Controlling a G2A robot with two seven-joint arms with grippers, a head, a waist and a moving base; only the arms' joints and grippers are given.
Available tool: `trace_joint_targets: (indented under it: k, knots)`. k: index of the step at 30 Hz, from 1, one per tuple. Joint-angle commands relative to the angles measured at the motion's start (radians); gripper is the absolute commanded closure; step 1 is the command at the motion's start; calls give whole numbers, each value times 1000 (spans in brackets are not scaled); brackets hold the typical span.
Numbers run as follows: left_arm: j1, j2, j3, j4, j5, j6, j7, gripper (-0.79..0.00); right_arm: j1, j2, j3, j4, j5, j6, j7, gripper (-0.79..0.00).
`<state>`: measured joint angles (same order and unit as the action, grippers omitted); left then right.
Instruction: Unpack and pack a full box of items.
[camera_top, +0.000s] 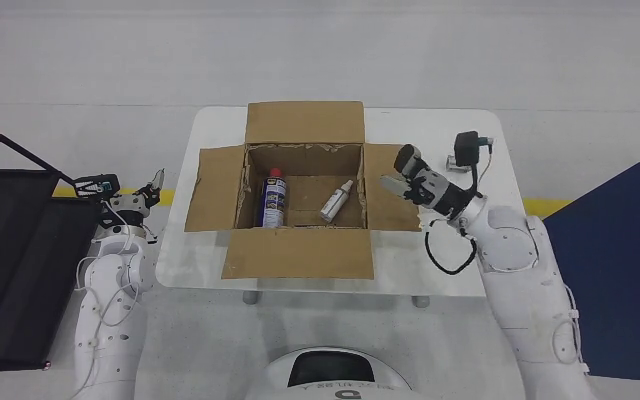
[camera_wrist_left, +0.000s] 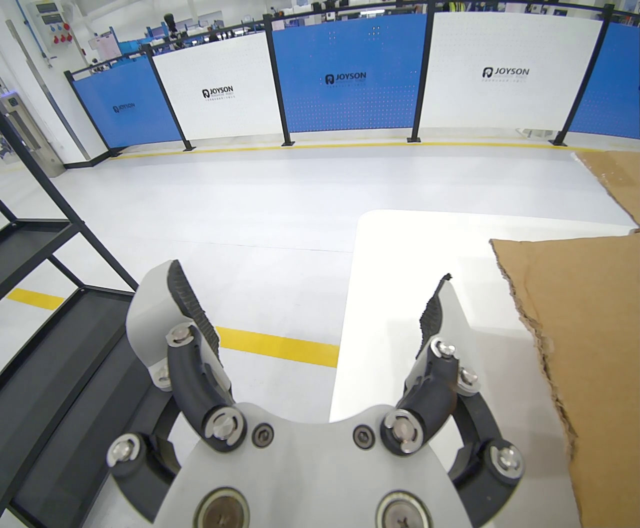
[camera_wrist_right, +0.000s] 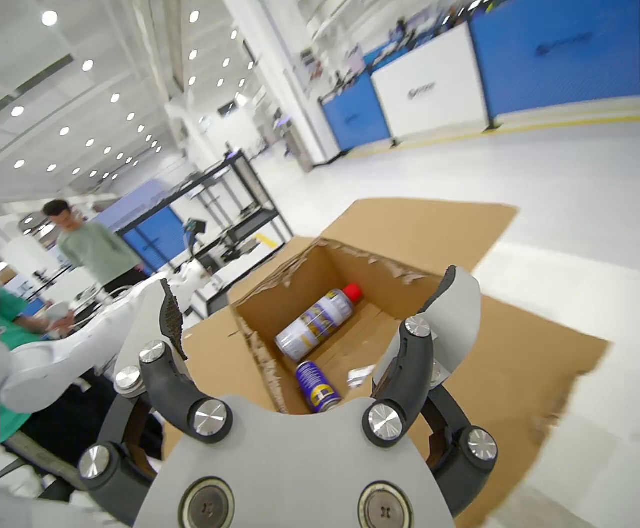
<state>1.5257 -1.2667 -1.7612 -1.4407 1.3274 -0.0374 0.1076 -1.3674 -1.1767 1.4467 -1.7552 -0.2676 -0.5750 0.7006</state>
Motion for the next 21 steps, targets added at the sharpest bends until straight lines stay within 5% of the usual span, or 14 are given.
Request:
trace_joint_targets:
  k: [1, 4, 9, 21]
  knots:
    - [0, 0, 0, 0, 0, 0, 0, -785, 76, 2, -39, 13, 90, 102, 186, -785]
    - [0, 0, 0, 0, 0, 0, 0, -785, 208, -3, -121, 78, 121, 284, 313, -785]
    - [0, 0, 0, 0, 0, 0, 0, -785, 328, -28, -248, 145, 179, 536, 299, -785]
    - [0, 0, 0, 0, 0, 0, 0, -785, 331, -29, -252, 144, 188, 544, 297, -785]
